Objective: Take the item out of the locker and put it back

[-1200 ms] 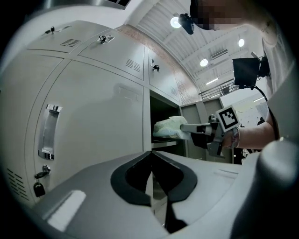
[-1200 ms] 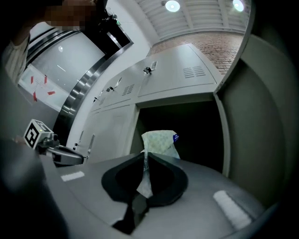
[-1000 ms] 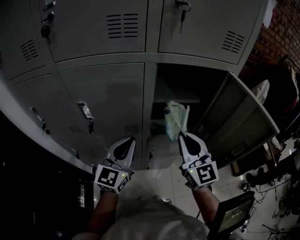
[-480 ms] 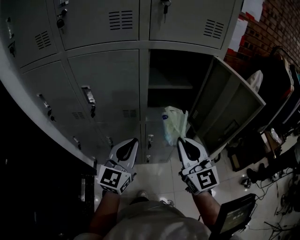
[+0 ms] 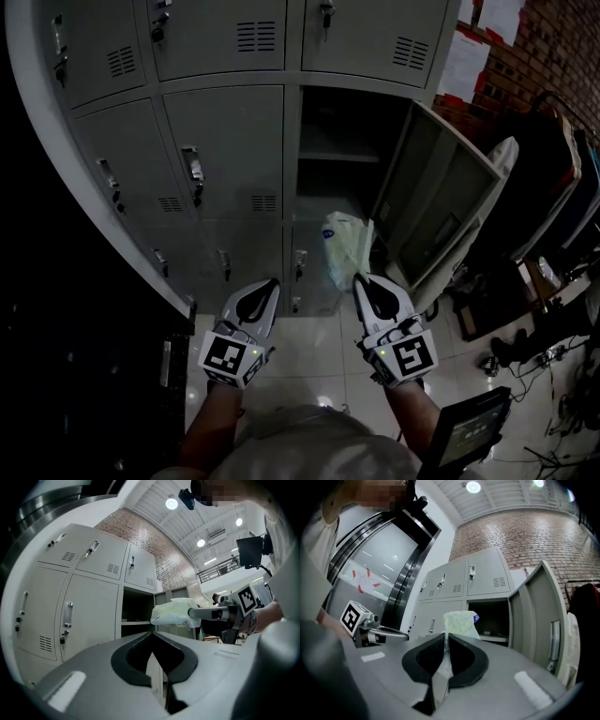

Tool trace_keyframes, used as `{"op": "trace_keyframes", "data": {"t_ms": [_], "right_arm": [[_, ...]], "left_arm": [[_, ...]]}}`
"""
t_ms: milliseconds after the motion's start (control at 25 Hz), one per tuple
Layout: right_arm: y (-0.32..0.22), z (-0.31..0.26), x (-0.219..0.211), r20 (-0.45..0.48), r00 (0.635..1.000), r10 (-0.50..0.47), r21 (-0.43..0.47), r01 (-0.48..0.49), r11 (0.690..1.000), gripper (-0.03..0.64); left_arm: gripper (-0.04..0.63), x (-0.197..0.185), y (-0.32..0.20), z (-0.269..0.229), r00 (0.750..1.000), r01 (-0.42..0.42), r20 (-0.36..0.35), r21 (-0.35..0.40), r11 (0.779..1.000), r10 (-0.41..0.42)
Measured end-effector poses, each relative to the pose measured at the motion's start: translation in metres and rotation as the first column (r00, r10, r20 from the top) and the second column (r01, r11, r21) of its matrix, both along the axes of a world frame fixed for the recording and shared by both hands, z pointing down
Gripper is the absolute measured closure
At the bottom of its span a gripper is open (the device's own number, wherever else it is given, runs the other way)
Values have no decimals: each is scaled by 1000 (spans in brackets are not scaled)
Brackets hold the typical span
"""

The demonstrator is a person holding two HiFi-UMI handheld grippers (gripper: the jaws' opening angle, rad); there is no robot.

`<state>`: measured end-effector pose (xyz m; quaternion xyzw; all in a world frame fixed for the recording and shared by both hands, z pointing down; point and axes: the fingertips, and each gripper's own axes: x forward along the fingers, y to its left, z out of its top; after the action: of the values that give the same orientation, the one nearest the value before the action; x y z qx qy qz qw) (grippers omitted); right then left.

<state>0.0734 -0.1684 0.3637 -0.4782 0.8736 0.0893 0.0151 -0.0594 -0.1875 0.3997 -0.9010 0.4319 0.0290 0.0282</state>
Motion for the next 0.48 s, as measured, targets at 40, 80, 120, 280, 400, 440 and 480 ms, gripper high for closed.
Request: {"op": "trace_keyframes", "data": {"t_ms": [40, 80, 120, 280, 400, 440, 480], "right_arm": [[2, -2, -2, 3, 1000, 1, 4, -1, 1000, 617], [4, -4, -4, 7, 1000, 2, 10, -2, 1000, 617], [5, -6, -6, 11, 1000, 4, 15, -4, 1000, 617], [11, -6, -10, 23, 1000, 11, 2, -11, 1000, 615], [12, -9, -12, 27, 1000, 10, 5, -10, 1000, 617], [13, -10, -12, 25, 1000, 11, 8, -11, 1000, 615], [14, -10, -12, 24, 1000, 12, 9, -12, 1000, 615]], "left_arm": [[593, -2, 2, 0, 1000, 1, 1, 2, 1000, -1], [592, -5, 4, -1, 1000, 2, 4, 7, 1000, -2], [593, -6, 6, -3, 1000, 3, 8, 12, 1000, -3], [593, -11, 15, -10, 1000, 6, 24, 25, 1000, -7], [594, -13, 18, -15, 999, 9, 31, 27, 1000, -10], [592, -13, 19, -16, 1000, 7, 28, 31, 999, -8], [594, -12, 20, -17, 1000, 2, 25, 37, 999, -3]]}}
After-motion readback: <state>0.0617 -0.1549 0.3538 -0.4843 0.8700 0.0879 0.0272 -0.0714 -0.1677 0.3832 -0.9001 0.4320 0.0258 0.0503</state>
